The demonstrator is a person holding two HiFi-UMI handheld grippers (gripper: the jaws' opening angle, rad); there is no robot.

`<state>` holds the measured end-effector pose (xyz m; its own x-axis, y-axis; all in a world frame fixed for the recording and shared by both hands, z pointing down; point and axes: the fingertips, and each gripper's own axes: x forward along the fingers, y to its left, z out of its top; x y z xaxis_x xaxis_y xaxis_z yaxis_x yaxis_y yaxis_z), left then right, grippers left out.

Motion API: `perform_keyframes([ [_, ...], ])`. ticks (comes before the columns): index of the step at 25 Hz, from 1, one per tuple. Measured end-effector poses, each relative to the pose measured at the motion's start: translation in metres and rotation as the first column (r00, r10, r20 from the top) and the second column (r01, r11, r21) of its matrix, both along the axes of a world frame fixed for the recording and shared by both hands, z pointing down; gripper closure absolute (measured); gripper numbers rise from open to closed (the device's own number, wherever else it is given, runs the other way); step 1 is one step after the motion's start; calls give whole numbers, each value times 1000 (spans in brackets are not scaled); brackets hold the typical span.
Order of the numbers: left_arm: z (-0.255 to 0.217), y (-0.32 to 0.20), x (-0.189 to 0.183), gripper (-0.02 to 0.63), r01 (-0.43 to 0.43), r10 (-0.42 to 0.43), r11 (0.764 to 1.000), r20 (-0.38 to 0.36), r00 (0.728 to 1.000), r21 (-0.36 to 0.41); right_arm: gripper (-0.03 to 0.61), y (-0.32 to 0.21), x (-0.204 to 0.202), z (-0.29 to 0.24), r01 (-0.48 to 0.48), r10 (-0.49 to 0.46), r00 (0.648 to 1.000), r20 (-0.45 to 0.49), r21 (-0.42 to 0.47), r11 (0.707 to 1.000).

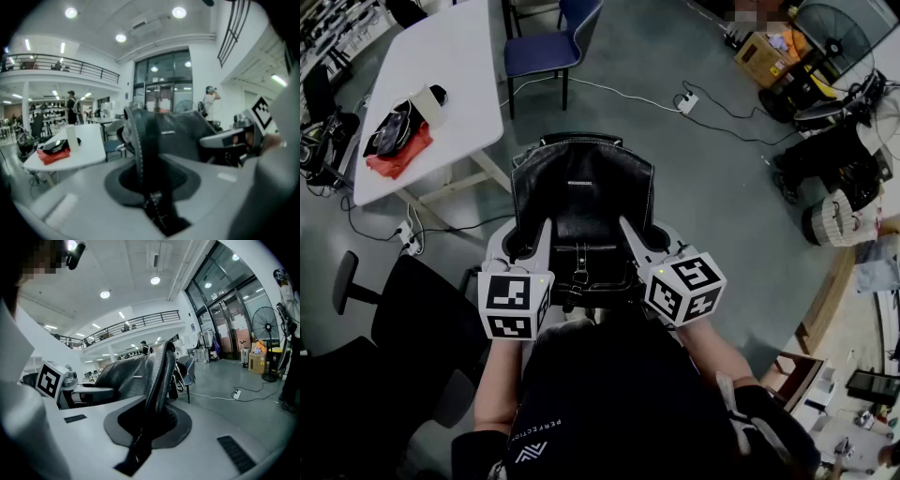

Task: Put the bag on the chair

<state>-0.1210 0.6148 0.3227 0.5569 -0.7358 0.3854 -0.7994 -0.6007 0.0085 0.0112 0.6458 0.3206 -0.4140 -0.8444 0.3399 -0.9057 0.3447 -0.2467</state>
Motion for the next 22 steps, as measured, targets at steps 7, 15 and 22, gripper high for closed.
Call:
perform_keyframes([
  [7, 11, -5, 7, 525, -6, 7, 999, 11, 1000, -36, 560, -5, 7, 11, -6, 7, 1000, 29, -42, 999],
  [15, 19, -52, 18, 523, 21, -20, 998, 18, 1000, -58, 560, -54, 19, 20, 27, -24, 999, 46, -64, 998],
  [22, 19, -115, 50, 523, 52, -51, 997, 20, 998, -63, 560, -122, 52, 21, 66, -62, 997, 56, -75, 995],
])
